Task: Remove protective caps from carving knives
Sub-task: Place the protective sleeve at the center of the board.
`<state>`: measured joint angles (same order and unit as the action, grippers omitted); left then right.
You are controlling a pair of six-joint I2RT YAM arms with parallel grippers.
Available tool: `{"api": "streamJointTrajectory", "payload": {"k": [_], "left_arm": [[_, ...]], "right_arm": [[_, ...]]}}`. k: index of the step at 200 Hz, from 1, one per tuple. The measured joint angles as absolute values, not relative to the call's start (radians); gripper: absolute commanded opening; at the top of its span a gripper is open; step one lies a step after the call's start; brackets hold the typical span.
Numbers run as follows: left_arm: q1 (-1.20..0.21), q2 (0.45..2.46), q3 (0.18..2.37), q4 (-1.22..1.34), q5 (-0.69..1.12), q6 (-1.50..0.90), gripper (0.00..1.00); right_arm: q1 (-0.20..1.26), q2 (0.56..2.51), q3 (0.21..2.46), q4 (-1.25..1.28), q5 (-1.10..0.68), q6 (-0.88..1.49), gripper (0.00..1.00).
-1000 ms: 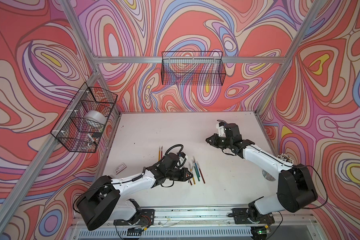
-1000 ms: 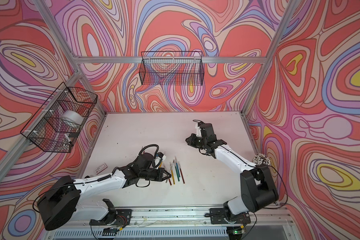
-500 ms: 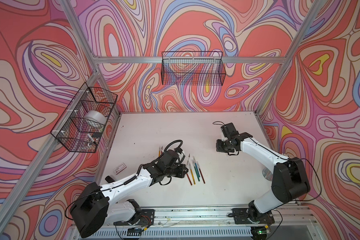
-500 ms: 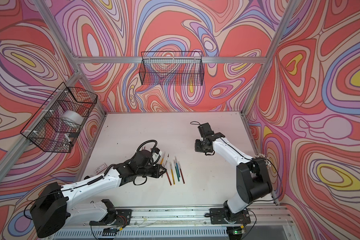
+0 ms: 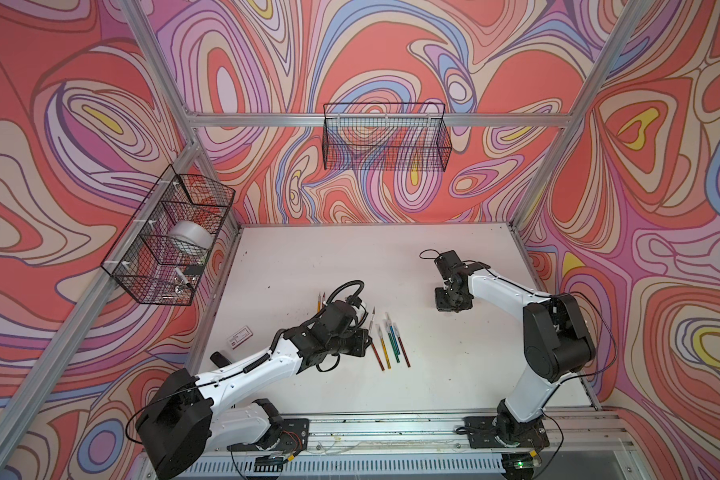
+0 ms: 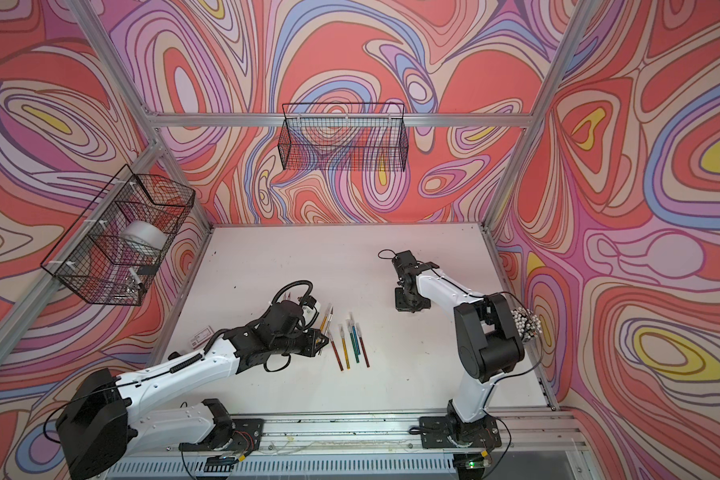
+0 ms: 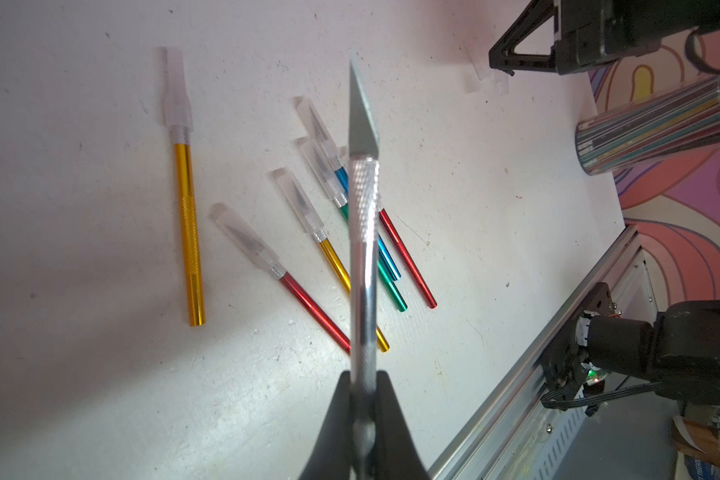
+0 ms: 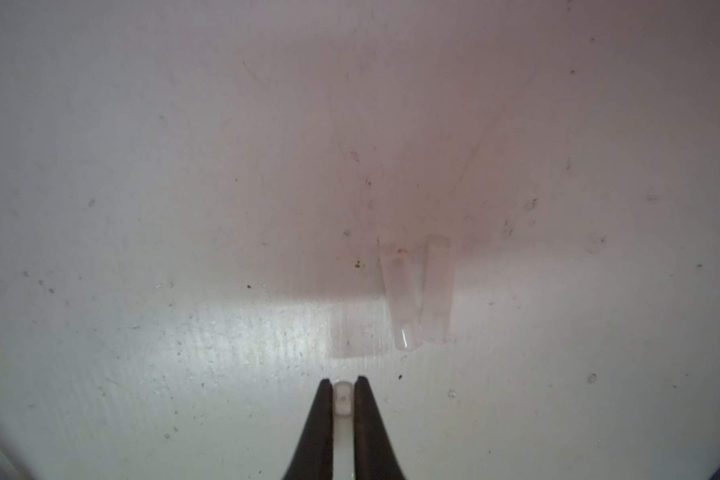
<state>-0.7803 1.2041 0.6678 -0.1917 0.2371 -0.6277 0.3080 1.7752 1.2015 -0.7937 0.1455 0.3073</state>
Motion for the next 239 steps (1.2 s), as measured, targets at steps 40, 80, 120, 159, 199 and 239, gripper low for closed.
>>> {"api": "streamJointTrajectory", "payload": {"k": [40,80,120,159,199,239], "left_arm": [[-0.780,1.206,0.668,-0.192,0.231,-0.628,0.03],[-0.780,1.214,0.668,-0.191,0.227,-0.628,0.03],[-0.780,1.216,0.668,-0.191,0.227,-0.629,0.03],[-0.780,1.216,0.668,-0.191,0.226,-0.629,0.03],[-0.780,1.223,0.668,-0.191,0.224,-0.630,0.03],[-0.780,1.225,0.668,-0.191,0.219,-0.629,0.03]], "right_arm": [[0.306,1.837,1.225,-0.791,0.161,0.288,0.07],[0.295,1.868,1.253,-0.785,0.167,0.273,0.07],[0.287,1.899,1.264,-0.778,0.171,0.263,0.08],[0.276,1.908,1.268,-0.777,0.178,0.253,0.09],[0.270,1.923,1.285,-0.773,0.184,0.247,0.10],[0.267,1.935,1.299,-0.771,0.188,0.240,0.15]]}}
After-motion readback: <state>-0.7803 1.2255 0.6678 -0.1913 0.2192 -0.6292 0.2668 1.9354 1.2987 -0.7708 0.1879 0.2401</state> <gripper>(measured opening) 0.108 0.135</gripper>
